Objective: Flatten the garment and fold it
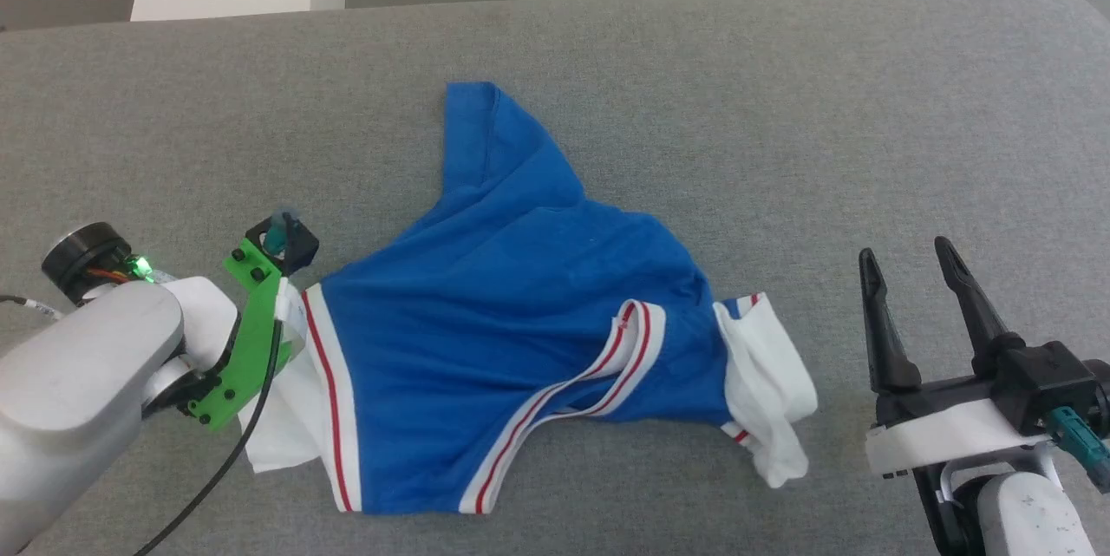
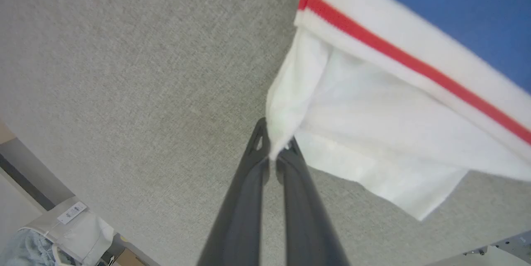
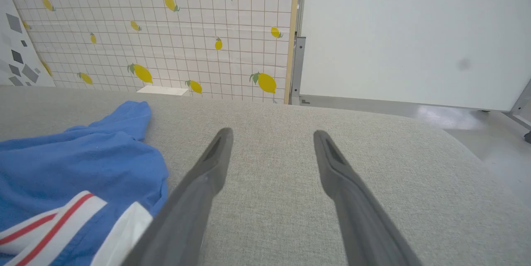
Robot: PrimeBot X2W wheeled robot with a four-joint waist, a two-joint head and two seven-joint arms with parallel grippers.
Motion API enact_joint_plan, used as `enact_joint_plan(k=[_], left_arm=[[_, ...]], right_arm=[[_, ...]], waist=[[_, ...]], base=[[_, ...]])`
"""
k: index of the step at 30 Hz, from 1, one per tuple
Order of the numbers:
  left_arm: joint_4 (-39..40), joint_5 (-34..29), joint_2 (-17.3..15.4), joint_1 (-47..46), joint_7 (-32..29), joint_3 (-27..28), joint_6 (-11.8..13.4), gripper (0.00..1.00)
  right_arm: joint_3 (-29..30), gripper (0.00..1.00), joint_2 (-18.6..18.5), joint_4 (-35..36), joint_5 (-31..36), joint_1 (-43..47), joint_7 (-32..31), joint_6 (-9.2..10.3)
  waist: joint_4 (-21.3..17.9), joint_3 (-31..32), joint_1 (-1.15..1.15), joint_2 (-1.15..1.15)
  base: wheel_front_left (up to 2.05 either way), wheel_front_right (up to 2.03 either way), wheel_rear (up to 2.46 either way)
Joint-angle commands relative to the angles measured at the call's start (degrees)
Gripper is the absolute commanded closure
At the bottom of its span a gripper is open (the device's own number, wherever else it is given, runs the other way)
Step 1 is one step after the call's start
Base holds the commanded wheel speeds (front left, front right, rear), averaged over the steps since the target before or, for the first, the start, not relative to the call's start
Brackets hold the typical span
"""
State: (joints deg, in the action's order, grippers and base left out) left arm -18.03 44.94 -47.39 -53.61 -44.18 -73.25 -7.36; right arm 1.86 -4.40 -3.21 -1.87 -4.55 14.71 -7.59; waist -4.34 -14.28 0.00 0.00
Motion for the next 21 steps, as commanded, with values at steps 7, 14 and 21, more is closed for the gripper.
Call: enact_joint_plan(k=[7, 14, 21], left_arm=[[-6.1, -0.2, 5.2, 1.5, 8.6, -0.1, -0.1, 0.0], [1.1, 1.7, 2.7, -0.8, 8.0, -0.1, -0.1, 0.0], [2.3, 2.3, 1.5, -1.9, 24.4, 4.5, 2.0, 0.0]], right_arm=[[1.8, 0.0, 0.0, -0.7, 0.7, 2.8, 0.3, 0.1], [1.1, 0.0, 0.2, -1.0, 0.7, 4.4, 0.3, 0.1], [-0.4, 0.0, -1.3, -0.1, 2.9, 6.3, 0.3, 0.1]], waist=[[2.1, 2.8, 0.0, 0.0], [5.7, 6.9, 0.0, 0.0], [6.3, 9.1, 0.0, 0.0]], base=[[0.0, 0.0, 0.0], [0.0, 0.0, 0.0], [0.0, 0.0, 0.0]])
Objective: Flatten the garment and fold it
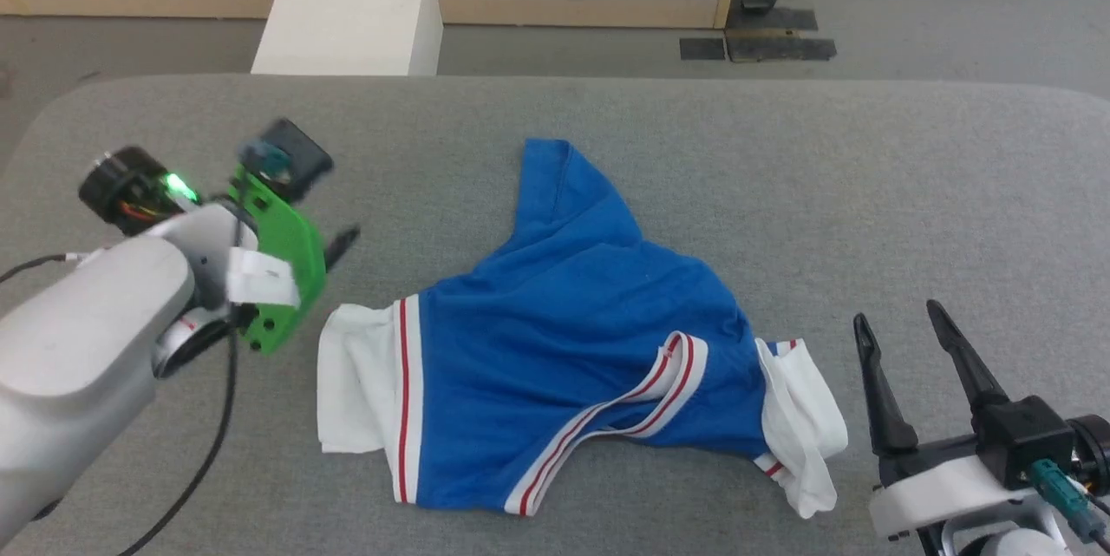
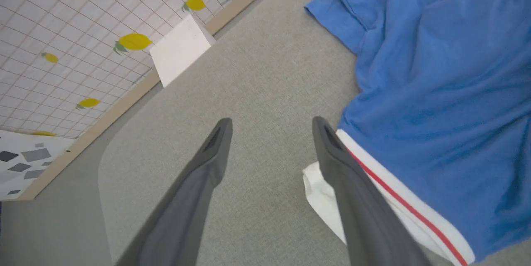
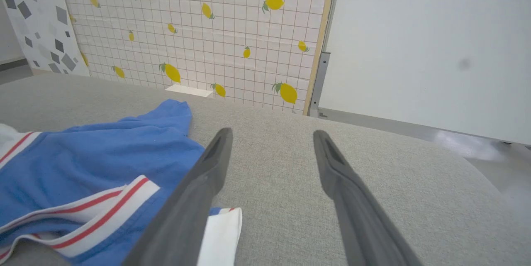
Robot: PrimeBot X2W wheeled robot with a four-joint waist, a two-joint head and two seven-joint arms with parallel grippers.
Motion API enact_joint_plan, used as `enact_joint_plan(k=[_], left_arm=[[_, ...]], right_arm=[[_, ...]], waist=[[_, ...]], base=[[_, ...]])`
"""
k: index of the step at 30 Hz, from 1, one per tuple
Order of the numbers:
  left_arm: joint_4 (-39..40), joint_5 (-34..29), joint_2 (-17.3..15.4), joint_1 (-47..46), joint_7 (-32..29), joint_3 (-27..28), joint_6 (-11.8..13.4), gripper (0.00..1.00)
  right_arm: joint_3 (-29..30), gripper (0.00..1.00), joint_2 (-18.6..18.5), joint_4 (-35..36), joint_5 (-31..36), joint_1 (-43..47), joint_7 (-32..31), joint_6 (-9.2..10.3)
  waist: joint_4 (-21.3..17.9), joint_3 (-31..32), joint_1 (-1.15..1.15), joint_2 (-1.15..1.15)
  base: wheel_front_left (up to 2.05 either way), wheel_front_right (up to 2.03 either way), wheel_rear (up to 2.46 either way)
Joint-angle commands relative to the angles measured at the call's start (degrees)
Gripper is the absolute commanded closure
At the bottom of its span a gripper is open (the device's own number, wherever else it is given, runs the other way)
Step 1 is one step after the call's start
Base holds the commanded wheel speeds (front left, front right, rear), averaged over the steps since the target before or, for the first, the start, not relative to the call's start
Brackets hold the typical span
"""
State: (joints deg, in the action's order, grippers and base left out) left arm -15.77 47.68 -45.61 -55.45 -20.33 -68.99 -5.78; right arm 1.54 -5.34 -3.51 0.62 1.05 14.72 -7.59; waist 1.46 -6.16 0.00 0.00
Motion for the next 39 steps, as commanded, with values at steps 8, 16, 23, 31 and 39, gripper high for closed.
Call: enact_joint_plan(k=[8, 16, 23, 31, 39], left_arm=[[0.0, -3.3, 0.1, 11.7, 32.2, 9.7, 19.2, 0.0], [13.9, -13.9, 2.8, 27.3, 35.3, 25.1, 34.1, 0.0], [22.2, -23.2, 10.9, 42.4, 35.3, 39.3, 35.8, 0.0], [22.9, -31.0, 21.8, 50.9, 35.3, 51.5, 29.7, 0.0], [22.1, -36.8, 29.9, 53.9, 35.3, 58.2, 23.8, 0.0]], right_arm=[[-5.4, 0.0, -6.4, 2.5, 1.9, 3.9, -3.0, 0.1], [-17.8, 0.0, -22.8, 11.2, -8.5, 5.0, -23.8, 0.1], [-23.3, 0.0, -34.9, 19.5, -20.5, 3.6, -42.8, 0.1], [-25.9, 0.0, -37.8, 19.7, -27.5, 2.0, -52.2, 0.1], [-30.4, 0.0, -36.5, 11.5, -30.6, -1.6, -51.6, 0.1]], waist=[[1.7, 2.7, 0.0, 0.0], [3.8, 2.3, 0.0, 0.0], [5.1, 0.9, 0.0, 0.0], [7.9, -2.1, 0.0, 0.0], [10.6, -4.6, 0.0, 0.0]], base=[[0.0, 0.0, 0.0], [0.0, 0.0, 0.0], [0.0, 0.0, 0.0], [0.0, 0.0, 0.0], [0.0, 0.0, 0.0]])
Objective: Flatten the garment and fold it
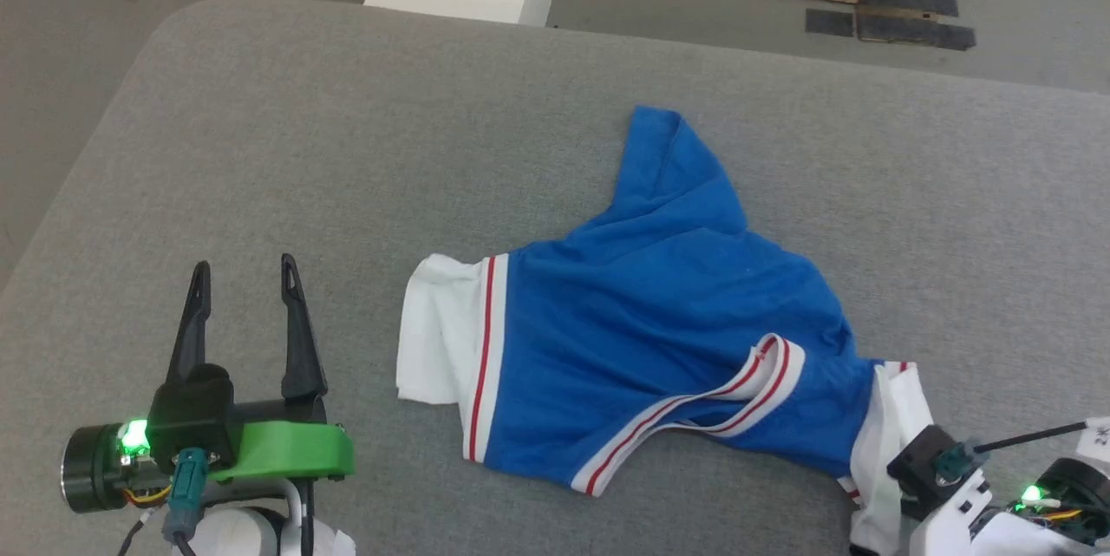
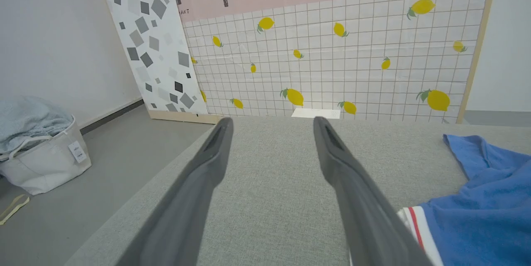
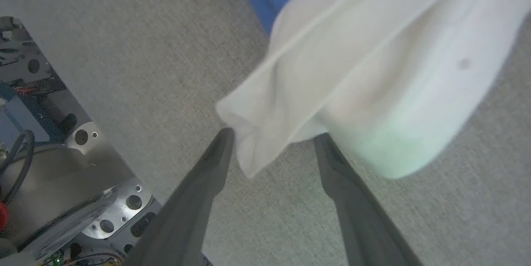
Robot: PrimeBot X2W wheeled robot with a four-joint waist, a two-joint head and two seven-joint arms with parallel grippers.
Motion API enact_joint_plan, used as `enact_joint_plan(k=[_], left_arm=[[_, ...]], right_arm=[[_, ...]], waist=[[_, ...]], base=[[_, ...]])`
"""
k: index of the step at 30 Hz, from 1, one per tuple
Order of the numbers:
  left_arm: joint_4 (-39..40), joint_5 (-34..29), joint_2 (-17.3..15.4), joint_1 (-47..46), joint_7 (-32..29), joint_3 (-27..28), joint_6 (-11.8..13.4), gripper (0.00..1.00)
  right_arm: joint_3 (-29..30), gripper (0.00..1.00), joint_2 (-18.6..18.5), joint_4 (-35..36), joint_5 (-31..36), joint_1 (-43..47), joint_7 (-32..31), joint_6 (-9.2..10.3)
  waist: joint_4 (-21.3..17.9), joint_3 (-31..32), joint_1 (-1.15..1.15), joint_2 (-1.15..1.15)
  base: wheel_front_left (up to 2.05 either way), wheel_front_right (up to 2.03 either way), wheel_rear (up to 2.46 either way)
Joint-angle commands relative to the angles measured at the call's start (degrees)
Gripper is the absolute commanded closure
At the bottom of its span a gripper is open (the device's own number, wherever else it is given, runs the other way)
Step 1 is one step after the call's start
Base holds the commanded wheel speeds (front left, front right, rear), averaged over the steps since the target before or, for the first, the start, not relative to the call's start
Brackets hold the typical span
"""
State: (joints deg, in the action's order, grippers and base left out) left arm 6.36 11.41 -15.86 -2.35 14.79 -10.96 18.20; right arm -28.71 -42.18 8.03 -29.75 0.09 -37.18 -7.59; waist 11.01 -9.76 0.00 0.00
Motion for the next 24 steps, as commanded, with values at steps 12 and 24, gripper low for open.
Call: enact_joint_plan(k=[12, 24], left_arm=[[-1.3, -5.3, 6.5, 3.3, 0.2, 7.4, -7.1, 0.0], [-1.2, -7.8, 9.7, 4.3, 0.2, 10.6, -10.4, 0.0]], right_arm=[[0.8, 1.0, 0.9, -0.3, -1.5, 0.2, 8.6, 0.1], [24.2, 1.0, 9.3, 4.0, -9.3, 9.7, 16.6, 0.1]], waist=[[-0.6, 0.7, 0.0, 0.0], [-4.5, 0.9, 0.0, 0.0]], base=[[0.0, 0.0, 0.0], [0.0, 0.0, 0.0]])
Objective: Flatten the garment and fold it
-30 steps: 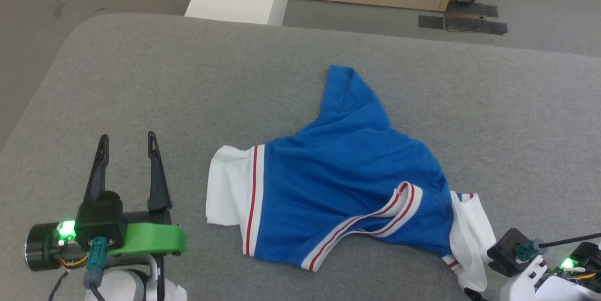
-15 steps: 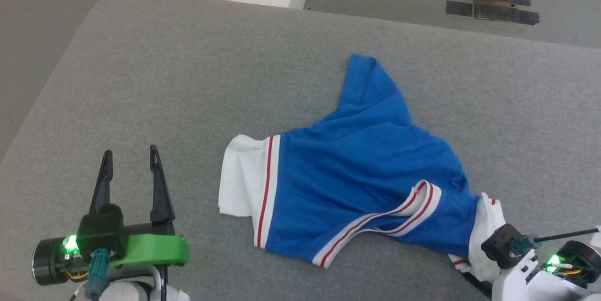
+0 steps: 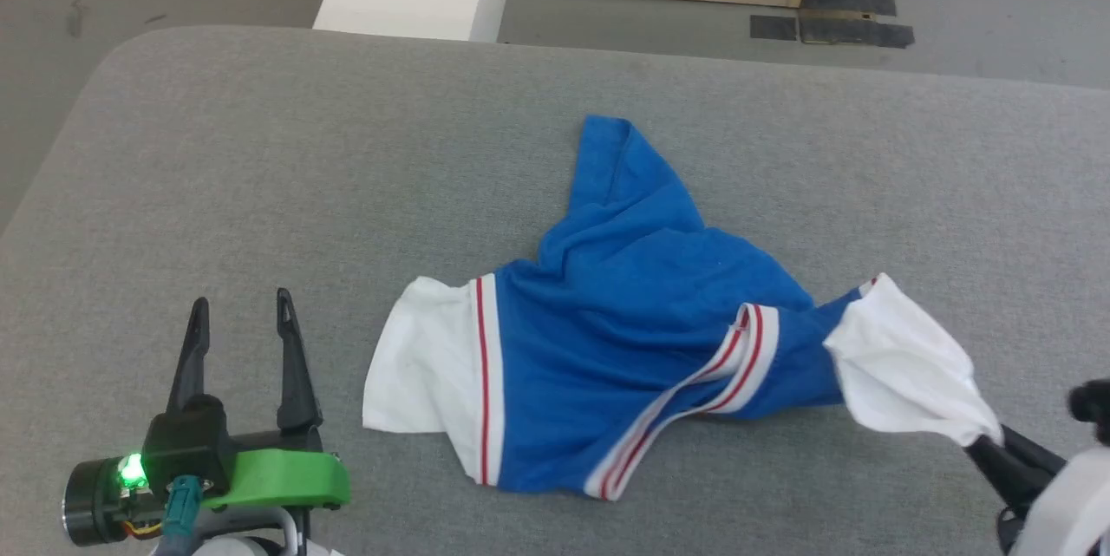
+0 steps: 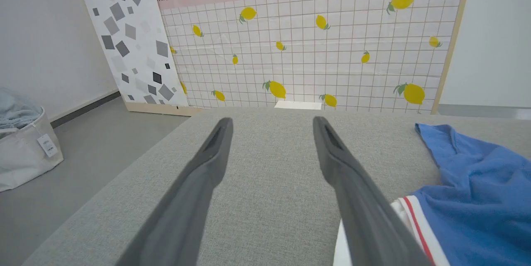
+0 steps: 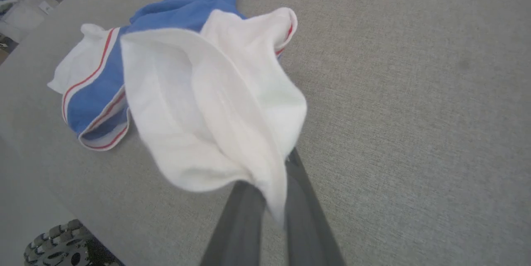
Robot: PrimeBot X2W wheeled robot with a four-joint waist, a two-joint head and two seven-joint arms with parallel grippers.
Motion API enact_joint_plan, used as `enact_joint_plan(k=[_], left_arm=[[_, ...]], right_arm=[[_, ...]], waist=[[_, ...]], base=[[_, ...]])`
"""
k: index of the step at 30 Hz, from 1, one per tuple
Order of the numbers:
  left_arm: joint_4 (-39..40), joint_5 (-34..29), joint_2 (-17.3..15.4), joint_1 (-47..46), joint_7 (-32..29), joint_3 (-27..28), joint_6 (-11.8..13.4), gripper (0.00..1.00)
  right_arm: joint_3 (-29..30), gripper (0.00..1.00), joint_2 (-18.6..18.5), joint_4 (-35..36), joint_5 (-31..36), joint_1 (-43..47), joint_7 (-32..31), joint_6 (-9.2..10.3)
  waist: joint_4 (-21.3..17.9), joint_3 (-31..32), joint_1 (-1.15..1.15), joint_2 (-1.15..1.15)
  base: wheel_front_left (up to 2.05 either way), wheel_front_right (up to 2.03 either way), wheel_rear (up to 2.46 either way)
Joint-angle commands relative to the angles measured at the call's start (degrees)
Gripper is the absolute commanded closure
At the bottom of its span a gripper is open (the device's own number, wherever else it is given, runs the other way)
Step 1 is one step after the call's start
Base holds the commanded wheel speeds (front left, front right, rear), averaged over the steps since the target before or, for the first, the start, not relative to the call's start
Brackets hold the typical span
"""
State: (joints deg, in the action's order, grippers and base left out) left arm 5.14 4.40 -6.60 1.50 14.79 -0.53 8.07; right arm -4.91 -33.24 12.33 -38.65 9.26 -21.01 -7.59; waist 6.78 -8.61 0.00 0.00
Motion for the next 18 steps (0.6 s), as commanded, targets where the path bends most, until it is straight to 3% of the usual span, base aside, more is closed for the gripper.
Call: enact_joint_plan(k=[1, 8, 15, 17, 18], left_arm=[[-0.1, -0.9, 0.6, 0.3, 0.2, 0.2, -0.5, 0.0], [-0.8, -1.5, 1.7, -0.8, 0.2, 0.6, -2.0, 0.0], [-1.9, -1.9, 2.2, -1.3, 0.2, 1.5, -3.1, 0.0], [-2.3, -2.1, 2.4, -0.8, 0.2, 1.5, -3.2, 0.0], [-2.4, -2.3, 2.5, -0.5, 0.2, 1.5, -3.3, 0.0]], right_arm=[[1.7, 1.0, 0.9, -1.6, -0.9, 0.7, 0.8, 0.1], [6.8, 1.0, 3.8, -18.1, -2.0, -0.4, 3.9, 0.1], [5.2, 1.0, 2.1, -29.8, 3.2, -4.0, 8.5, 0.1], [4.2, 0.0, 1.6, -30.0, 3.6, -4.5, 9.7, 0.1], [4.0, 0.0, 0.8, -29.6, 4.5, -4.5, 10.6, 0.1]], waist=[[-0.3, -0.3, 0.0, 0.0], [0.2, -2.2, 0.0, 0.0], [0.5, -2.5, 0.0, 0.0], [0.3, -1.7, 0.0, 0.0], [0.1, -1.1, 0.0, 0.0]], base=[[0.0, 0.0, 0.0], [0.0, 0.0, 0.0], [0.0, 0.0, 0.0], [0.0, 0.0, 0.0], [0.0, 0.0, 0.0]])
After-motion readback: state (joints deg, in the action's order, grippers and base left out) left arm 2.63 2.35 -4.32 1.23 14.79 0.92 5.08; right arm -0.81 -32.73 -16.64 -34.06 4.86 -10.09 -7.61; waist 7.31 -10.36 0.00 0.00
